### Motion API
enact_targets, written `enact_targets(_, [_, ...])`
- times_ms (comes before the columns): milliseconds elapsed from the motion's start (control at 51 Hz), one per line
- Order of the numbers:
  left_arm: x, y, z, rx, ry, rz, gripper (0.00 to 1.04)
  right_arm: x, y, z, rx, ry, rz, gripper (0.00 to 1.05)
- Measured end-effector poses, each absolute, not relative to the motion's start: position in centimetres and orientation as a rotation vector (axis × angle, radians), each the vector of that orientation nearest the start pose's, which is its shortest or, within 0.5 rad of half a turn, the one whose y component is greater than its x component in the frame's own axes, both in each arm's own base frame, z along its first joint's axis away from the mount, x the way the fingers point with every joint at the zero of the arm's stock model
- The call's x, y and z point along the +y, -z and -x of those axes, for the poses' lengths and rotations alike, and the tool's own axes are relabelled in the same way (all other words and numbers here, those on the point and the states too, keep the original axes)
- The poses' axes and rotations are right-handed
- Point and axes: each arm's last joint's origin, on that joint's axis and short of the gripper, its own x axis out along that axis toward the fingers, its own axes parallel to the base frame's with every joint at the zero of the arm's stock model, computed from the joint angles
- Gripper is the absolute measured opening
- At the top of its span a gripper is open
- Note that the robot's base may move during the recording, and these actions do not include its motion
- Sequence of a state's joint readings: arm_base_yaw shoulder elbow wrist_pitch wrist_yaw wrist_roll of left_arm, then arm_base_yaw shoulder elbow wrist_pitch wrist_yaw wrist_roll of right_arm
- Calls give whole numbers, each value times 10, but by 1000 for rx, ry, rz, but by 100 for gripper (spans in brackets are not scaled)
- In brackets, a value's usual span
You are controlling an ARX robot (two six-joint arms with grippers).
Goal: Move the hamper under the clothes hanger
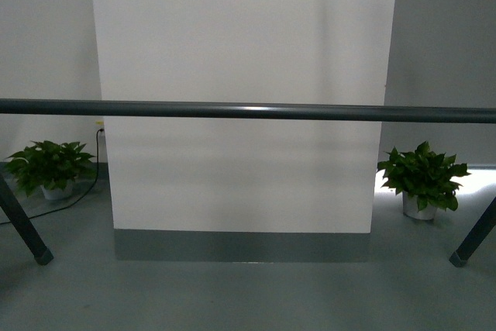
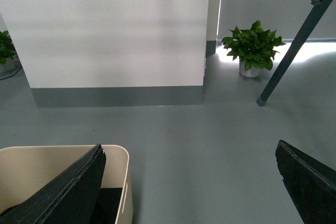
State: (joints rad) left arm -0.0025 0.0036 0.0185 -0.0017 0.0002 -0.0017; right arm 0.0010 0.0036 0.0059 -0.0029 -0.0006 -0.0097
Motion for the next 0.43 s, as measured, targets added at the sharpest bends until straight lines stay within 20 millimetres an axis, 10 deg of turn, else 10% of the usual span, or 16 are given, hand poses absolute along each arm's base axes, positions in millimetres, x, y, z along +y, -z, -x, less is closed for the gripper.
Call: enact_targets(431, [0,-169,-97,-13,3,2,98,0,-165,-98,1,-2,9,97])
